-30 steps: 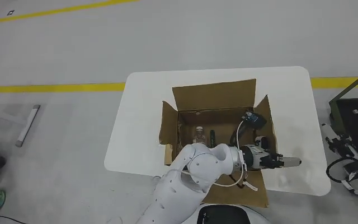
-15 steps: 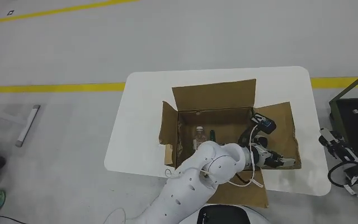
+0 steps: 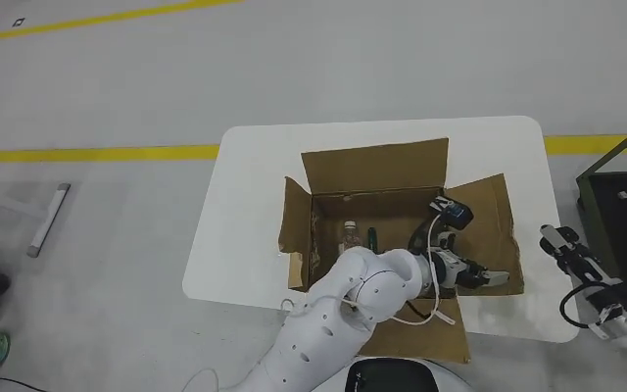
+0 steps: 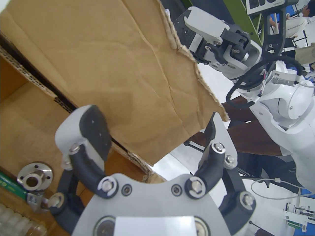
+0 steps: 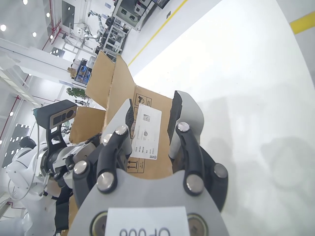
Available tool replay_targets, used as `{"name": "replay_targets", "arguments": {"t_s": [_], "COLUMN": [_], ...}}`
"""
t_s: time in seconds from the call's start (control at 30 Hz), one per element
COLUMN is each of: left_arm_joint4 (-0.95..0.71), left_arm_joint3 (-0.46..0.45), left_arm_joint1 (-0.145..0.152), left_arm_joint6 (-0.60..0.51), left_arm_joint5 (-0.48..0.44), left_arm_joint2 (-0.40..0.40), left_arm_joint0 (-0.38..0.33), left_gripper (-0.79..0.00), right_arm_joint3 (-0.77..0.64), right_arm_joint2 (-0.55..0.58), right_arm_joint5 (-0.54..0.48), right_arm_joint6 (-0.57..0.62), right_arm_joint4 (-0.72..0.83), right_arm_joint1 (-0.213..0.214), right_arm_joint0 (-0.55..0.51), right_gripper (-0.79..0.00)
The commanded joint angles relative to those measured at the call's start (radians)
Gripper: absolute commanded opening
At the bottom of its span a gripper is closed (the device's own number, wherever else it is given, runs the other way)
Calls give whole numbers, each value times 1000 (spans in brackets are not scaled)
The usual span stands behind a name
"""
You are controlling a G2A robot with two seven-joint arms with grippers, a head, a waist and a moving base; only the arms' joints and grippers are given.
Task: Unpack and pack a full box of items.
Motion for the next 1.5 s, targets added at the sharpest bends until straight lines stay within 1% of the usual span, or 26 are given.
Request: {"name": "replay_targets", "arguments": {"t_s": [0.0, 0.23, 0.33, 0.4, 0.47, 0.5, 0.67, 0.77, 0.8, 0.83, 0.87, 0.9, 1.03, 1.07, 1.13, 1.2, 1.27, 1.3, 1.37, 1.47], "left_arm_joint4": [32, 209, 337, 498, 556, 599, 608, 608, 608, 608, 608, 608, 608, 606, 646, 641, 665, 659, 668, 676], "left_arm_joint3": [-41, -181, -187, -167, -142, -126, -128, -128, -128, -128, -128, -128, -126, -118, -86, -65, -26, -11, 67, 144], "left_arm_joint1": [11, 58, 74, 86, 89, 90, 90, 90, 90, 90, 90, 90, 90, 90, 89, 82, 74, 69, 61, 44], "left_arm_joint6": [-24, -125, -178, -234, -297, -336, -346, -346, -346, -346, -346, -346, -340, -321, -344, -362, -389, -383, -403, -408], "left_arm_joint5": [13, 122, 148, 130, 153, 149, 158, 158, 158, 158, 158, 158, 156, 150, 166, 194, 218, 223, 256, 296], "left_arm_joint2": [-34, -186, -224, -213, -210, -202, -200, -200, -200, -200, -200, -200, -200, -198, -191, -176, -153, -143, -133, -105], "left_arm_joint0": [15, 99, 115, 110, 111, 103, 100, 100, 100, 100, 100, 100, 103, 111, 102, 88, 60, 49, 25, -20], "left_gripper": [0, 0, 0, 0, 0, 0, 0, 0, 0, 0, 0, 0, 0, 0, 0, 0, 0, 0, 0, 0], "right_arm_joint3": [-1, -11, -17, -20, -22, -23, -29, -36, -38, -40, -41, -43, -42, -43, -42, -39, -38, -38, -36, -35], "right_arm_joint2": [0, 7, 1, -8, -17, -21, -30, -32, -30, -31, -33, -35, -53, -57, -64, -68, -70, -70, -71, -72], "right_arm_joint5": [3, 3, 8, 10, 12, 12, 9, -7, -13, -20, -23, -25, -17, -16, -16, -17, -16, -16, -16, -16], "right_arm_joint6": [-4, -8, -5, -5, -5, -5, -11, -26, -32, -40, -42, -41, -41, -41, -42, -42, -43, -43, -42, -42], "right_arm_joint4": [-6, -16, -31, -42, -52, -56, -70, -45, -45, -42, -41, -43, -71, -77, -84, -88, -89, -89, -88, -86], "right_arm_joint1": [0, -2, -2, -2, -2, -2, -4, -6, -6, -7, -8, -8, -9, -9, -9, -10, -10, -10, -10, -11], "right_arm_joint0": [0, -5, 0, 3, 5, 5, 4, 1, 0, -1, -4, -6, -4, -3, -1, 0, 2, 2, 3, 5], "right_gripper": [-440, -422, -425, -425, -425, -428, -419, -409, -394, -231, -92, -65, 0, 0, 0, 0, 0, 0, 0, 0]}}
